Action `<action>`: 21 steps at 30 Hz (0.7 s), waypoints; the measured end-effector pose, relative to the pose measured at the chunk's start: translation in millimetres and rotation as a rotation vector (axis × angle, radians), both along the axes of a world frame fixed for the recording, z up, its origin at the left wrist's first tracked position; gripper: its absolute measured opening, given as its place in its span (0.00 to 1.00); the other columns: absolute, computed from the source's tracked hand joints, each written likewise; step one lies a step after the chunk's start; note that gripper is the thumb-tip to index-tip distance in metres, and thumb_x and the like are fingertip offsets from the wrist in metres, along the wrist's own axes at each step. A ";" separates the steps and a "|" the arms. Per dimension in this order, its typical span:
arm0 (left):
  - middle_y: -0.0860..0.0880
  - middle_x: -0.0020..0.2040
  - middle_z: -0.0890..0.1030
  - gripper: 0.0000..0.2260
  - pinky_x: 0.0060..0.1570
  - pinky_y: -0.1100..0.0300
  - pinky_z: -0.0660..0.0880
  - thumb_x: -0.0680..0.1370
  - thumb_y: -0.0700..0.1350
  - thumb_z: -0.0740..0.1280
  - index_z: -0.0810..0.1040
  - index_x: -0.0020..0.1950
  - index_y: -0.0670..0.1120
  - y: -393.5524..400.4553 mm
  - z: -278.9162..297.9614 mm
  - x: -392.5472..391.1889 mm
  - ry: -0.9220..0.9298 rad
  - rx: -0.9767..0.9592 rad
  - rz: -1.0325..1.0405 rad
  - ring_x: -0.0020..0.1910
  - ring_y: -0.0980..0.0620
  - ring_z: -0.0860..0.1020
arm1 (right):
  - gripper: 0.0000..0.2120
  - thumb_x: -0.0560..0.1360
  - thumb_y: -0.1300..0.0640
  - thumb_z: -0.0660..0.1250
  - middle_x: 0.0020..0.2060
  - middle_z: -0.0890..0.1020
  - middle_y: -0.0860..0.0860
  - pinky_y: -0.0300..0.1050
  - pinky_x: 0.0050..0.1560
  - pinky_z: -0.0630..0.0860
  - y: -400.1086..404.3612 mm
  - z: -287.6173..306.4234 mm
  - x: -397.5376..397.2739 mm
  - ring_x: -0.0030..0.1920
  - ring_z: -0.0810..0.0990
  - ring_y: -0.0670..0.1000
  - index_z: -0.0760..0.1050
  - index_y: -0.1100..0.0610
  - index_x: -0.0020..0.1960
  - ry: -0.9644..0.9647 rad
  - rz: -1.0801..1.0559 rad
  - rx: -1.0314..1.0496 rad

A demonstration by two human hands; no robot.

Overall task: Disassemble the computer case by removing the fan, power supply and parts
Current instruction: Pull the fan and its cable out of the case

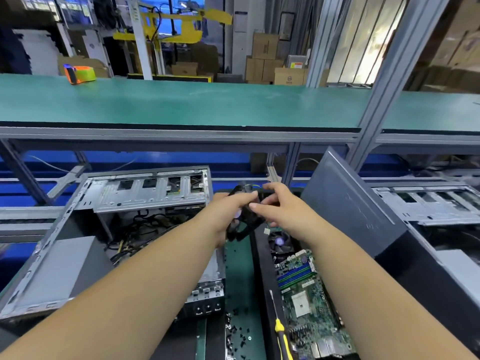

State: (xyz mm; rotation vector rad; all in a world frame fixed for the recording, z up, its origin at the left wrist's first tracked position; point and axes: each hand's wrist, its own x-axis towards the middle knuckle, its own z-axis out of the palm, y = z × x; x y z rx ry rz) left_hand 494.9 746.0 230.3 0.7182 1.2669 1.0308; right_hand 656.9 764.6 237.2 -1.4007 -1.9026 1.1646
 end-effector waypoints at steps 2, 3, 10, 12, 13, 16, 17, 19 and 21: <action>0.41 0.54 0.83 0.21 0.41 0.53 0.81 0.74 0.53 0.72 0.77 0.63 0.43 1.7 2.2 13.0 -0.020 -0.002 -0.050 0.44 0.44 0.84 | 0.29 0.71 0.41 0.70 0.51 0.80 0.49 0.51 0.51 0.79 9.4 -12.9 11.2 0.49 0.82 0.50 0.67 0.49 0.68 0.012 -0.052 -0.027; 0.42 0.57 0.82 0.22 0.48 0.52 0.81 0.74 0.55 0.72 0.76 0.64 0.46 2.9 0.5 16.7 0.014 -0.005 -0.054 0.49 0.45 0.83 | 0.22 0.75 0.47 0.70 0.49 0.81 0.50 0.48 0.45 0.79 14.6 -19.0 16.8 0.46 0.82 0.50 0.69 0.50 0.66 0.021 -0.090 -0.040; 0.48 0.77 0.62 0.39 0.73 0.44 0.59 0.70 0.65 0.70 0.57 0.76 0.59 2.7 -21.1 6.2 0.341 0.012 -0.099 0.74 0.44 0.63 | 0.07 0.77 0.58 0.65 0.42 0.77 0.56 0.59 0.46 0.82 53.5 -76.1 49.0 0.42 0.78 0.57 0.75 0.58 0.54 -0.105 -0.322 -0.112; 0.51 0.76 0.64 0.36 0.71 0.47 0.61 0.70 0.66 0.69 0.59 0.75 0.61 -0.3 -23.1 -0.2 0.393 0.034 -0.092 0.72 0.46 0.66 | 0.09 0.78 0.58 0.64 0.46 0.78 0.57 0.58 0.48 0.81 63.3 -93.2 53.5 0.44 0.77 0.58 0.72 0.59 0.57 -0.221 -0.380 -0.110; 0.53 0.75 0.65 0.34 0.69 0.49 0.62 0.71 0.65 0.69 0.61 0.74 0.60 -2.1 -24.0 -3.8 0.413 0.051 -0.088 0.71 0.47 0.67 | 0.10 0.78 0.58 0.64 0.47 0.78 0.57 0.56 0.47 0.79 67.7 -100.2 55.2 0.44 0.77 0.59 0.71 0.58 0.59 -0.271 -0.406 -0.113; 0.56 0.71 0.69 0.26 0.60 0.55 0.64 0.74 0.61 0.69 0.67 0.70 0.61 -7.7 -27.7 -15.0 0.472 0.123 -0.064 0.65 0.54 0.71 | 0.14 0.79 0.61 0.63 0.53 0.78 0.60 0.50 0.43 0.73 82.8 -119.7 57.8 0.48 0.77 0.61 0.67 0.59 0.64 -0.379 -0.465 -0.159; 0.57 0.69 0.71 0.24 0.57 0.57 0.64 0.74 0.59 0.70 0.68 0.69 0.61 -9.7 -28.5 -18.3 0.484 0.141 -0.046 0.64 0.56 0.72 | 0.16 0.79 0.62 0.62 0.55 0.78 0.60 0.50 0.43 0.72 87.2 -125.4 57.8 0.50 0.77 0.61 0.66 0.59 0.66 -0.396 -0.476 -0.179; 0.58 0.66 0.72 0.21 0.54 0.61 0.65 0.75 0.55 0.70 0.70 0.67 0.61 -14.1 -29.5 -23.5 0.502 0.164 -0.014 0.62 0.60 0.73 | 0.17 0.79 0.62 0.62 0.56 0.78 0.61 0.52 0.45 0.75 93.7 -135.0 56.8 0.52 0.78 0.62 0.66 0.60 0.67 -0.411 -0.474 -0.195; 0.59 0.65 0.73 0.20 0.54 0.61 0.67 0.75 0.54 0.71 0.72 0.65 0.62 -18.3 -30.2 -27.5 0.513 0.187 0.004 0.62 0.63 0.73 | 0.18 0.78 0.62 0.63 0.58 0.77 0.62 0.55 0.51 0.78 98.8 -143.5 55.3 0.52 0.77 0.63 0.68 0.59 0.67 -0.416 -0.463 -0.206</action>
